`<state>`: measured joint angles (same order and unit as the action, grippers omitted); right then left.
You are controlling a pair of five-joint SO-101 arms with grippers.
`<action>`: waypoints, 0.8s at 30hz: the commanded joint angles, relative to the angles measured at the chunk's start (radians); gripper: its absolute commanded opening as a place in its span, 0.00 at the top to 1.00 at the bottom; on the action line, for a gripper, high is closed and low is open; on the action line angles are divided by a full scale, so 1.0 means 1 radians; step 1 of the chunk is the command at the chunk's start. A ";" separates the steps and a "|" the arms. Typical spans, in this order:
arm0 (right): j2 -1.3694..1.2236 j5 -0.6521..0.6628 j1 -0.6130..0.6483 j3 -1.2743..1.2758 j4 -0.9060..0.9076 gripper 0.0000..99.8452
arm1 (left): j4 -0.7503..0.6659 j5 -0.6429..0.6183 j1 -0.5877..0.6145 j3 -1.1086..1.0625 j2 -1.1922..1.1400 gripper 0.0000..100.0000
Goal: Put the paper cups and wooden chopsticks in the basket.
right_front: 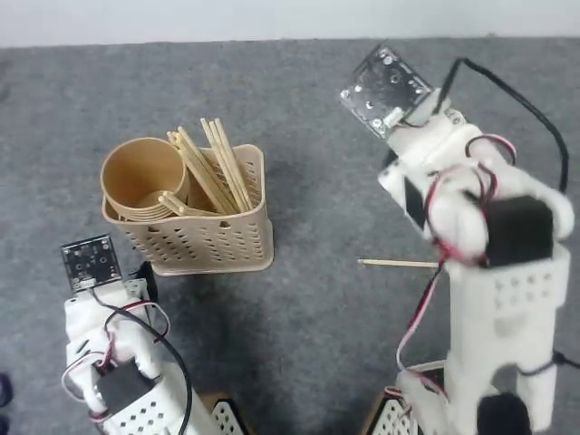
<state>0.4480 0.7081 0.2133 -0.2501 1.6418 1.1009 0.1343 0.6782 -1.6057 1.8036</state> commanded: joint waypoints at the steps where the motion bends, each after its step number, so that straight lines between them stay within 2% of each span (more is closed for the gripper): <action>1: -0.111 0.172 -0.088 -0.041 0.105 0.83 | -0.026 0.008 -0.006 0.005 0.018 0.75; 6: -0.300 0.324 -0.196 -0.014 0.139 0.89 | -0.029 0.008 -0.006 -0.001 0.018 0.75; 10: -0.340 0.479 -0.197 0.150 0.130 0.85 | -0.029 0.009 -0.006 -0.001 0.018 0.75; 19: -0.348 0.506 -0.179 0.471 -0.130 0.84 | -0.048 0.009 -0.006 -0.004 0.018 0.75; 24: -0.349 0.574 -0.182 0.678 -0.314 0.85 | -0.048 0.009 -0.006 -0.004 0.018 0.75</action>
<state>0.0951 1.2405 0.0261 0.3529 1.4270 1.0794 0.1373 0.6782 -1.6149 1.8036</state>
